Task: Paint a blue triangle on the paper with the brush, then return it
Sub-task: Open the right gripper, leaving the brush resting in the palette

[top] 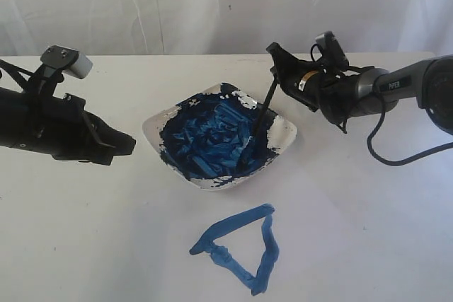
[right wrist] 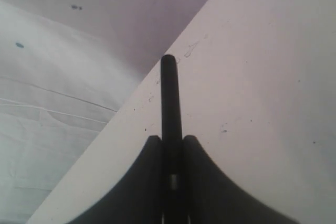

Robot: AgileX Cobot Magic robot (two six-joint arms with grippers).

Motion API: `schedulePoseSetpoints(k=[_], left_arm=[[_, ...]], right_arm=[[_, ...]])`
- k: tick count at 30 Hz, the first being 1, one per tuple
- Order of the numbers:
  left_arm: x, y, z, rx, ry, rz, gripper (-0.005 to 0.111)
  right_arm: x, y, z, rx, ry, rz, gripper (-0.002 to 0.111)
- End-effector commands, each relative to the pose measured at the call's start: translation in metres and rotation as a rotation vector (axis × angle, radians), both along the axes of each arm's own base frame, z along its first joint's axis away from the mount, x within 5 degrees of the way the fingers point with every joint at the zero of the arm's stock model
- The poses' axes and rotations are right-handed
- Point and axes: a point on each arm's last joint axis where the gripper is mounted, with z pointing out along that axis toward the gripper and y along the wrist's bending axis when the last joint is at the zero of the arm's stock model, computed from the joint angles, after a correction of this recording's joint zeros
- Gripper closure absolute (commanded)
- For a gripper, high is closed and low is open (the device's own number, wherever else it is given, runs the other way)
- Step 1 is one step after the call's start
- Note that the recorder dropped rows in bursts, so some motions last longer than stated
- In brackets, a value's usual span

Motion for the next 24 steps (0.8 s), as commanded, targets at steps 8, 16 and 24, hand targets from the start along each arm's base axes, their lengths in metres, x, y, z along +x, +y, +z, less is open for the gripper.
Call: schedulePoseSetpoints(k=[8,16,24], left_arm=[[-0.003,-0.001,0.002,-0.024,0.007,-0.003,0.107],[-0.003,-0.001,0.002,-0.024,0.007,-0.003,0.107],[-0.003,-0.001,0.002,-0.024,0.007,-0.003,0.107]], right_arm=[[-0.001,-0.002,0.001,-0.016,-0.001,0.002,0.108],[-0.002,0.002,0.0,-0.01,0.005,0.007,0.103],[-0.003,0.003,-0.01,0.012,0.017,0.006,0.086]])
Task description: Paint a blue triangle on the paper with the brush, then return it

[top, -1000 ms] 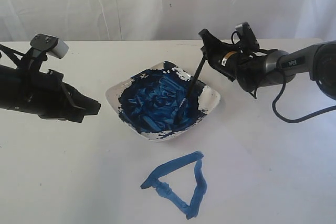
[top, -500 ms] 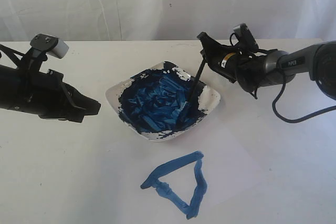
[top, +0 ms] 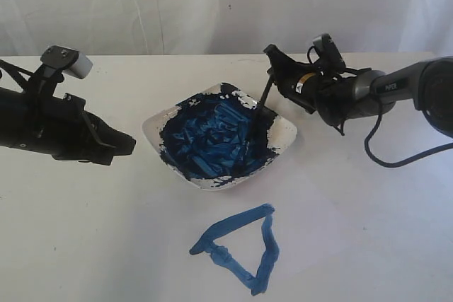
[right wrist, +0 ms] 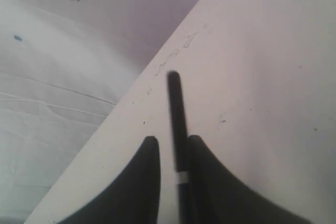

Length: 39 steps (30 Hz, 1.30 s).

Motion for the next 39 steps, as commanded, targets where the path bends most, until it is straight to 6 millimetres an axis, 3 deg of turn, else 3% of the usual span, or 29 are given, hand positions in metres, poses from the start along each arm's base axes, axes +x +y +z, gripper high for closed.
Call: schedulePoseSetpoints(k=[1,13,18,23,30,39], left_arm=[[-0.003,-0.001,0.002,-0.024,0.007,-0.003,0.107],[-0.003,-0.001,0.002,-0.023,0.006,-0.001,0.107],[-0.003,-0.001,0.002,-0.023,0.006,-0.001,0.107],[-0.003,-0.001,0.002,-0.023,0.006,-0.001,0.107],[-0.003,-0.001,0.002,-0.023,0.006,-0.001,0.107],[-0.002,-0.001,0.002,-0.022,0.005,0.0,0.107]], right_arm=[[-0.002,0.0,-0.006,0.004,0.007,0.001,0.085],[0.0,0.0,-0.001,0.034,-0.039,0.008,0.083],[-0.003,-0.004,0.01,-0.026,-0.07,0.06,0.083],[-0.013,-0.026,0.027,-0.179,-0.003,0.064,0.083],[-0.045,-0.064,0.081,-0.423,-0.083,0.157,0.084],[-0.141,-0.091,0.179,-0.519,-0.29,0.197,0.091]])
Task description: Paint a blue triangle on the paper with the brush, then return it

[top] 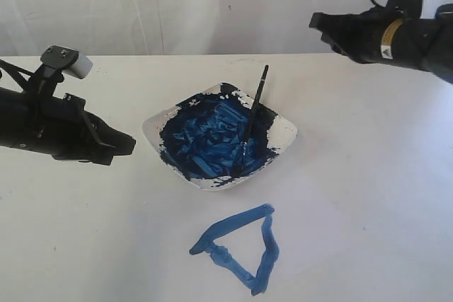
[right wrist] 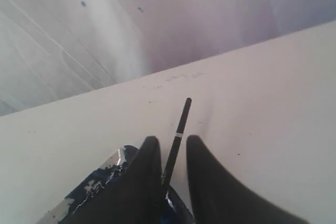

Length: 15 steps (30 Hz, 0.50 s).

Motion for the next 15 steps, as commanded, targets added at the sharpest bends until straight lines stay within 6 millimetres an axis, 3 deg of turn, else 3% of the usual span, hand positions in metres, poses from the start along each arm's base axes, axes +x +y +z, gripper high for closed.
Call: schedulePoseSetpoints(k=[1,5,9,15], left_arm=[[-0.002,-0.001,0.002,-0.022,0.005,0.0,0.107],[-0.002,-0.001,0.002,-0.022,0.005,0.0,0.107],[-0.002,-0.001,0.002,-0.022,0.005,0.0,0.107],[-0.002,-0.001,0.002,-0.022,0.005,0.0,0.107]], right_arm=[[-0.047,-0.014,0.038,-0.036,-0.105,0.027,0.091],[-0.085,-0.026,0.06,-0.053,-0.165,0.006,0.093],[-0.121,-0.042,0.074,-0.134,-0.224,-0.031,0.106],[-0.172,-0.07,0.074,-0.214,-0.238,-0.171,0.108]])
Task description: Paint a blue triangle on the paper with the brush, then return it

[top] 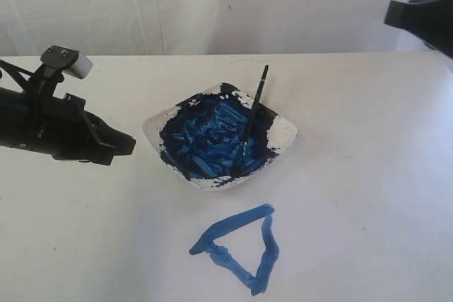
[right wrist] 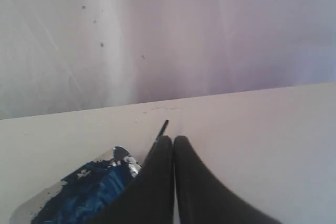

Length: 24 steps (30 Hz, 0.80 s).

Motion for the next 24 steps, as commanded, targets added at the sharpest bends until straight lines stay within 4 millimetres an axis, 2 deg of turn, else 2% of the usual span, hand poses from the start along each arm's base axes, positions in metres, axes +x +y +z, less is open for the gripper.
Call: schedulePoseSetpoints(k=[1,8,12,16,24], left_arm=[[-0.002,-0.001,0.002,-0.022,0.005,0.0,0.107],[-0.002,-0.001,0.002,-0.022,0.005,0.0,0.107],[-0.002,-0.001,0.002,-0.022,0.005,0.0,0.107],[-0.002,-0.001,0.002,-0.022,0.005,0.0,0.107],[-0.002,-0.001,0.002,-0.022,0.005,0.0,0.107]], right_arm=[[-0.036,-0.023,-0.006,-0.074,-0.009,-0.121,0.108],[-0.085,-0.038,-0.03,-0.194,-0.084,-0.113,0.108],[-0.103,-0.041,-0.034,-0.17,-0.136,-0.101,0.108],[-0.113,-0.042,-0.032,-0.13,-0.175,-0.096,0.108],[-0.118,-0.048,-0.031,-0.13,-0.174,-0.149,0.108]])
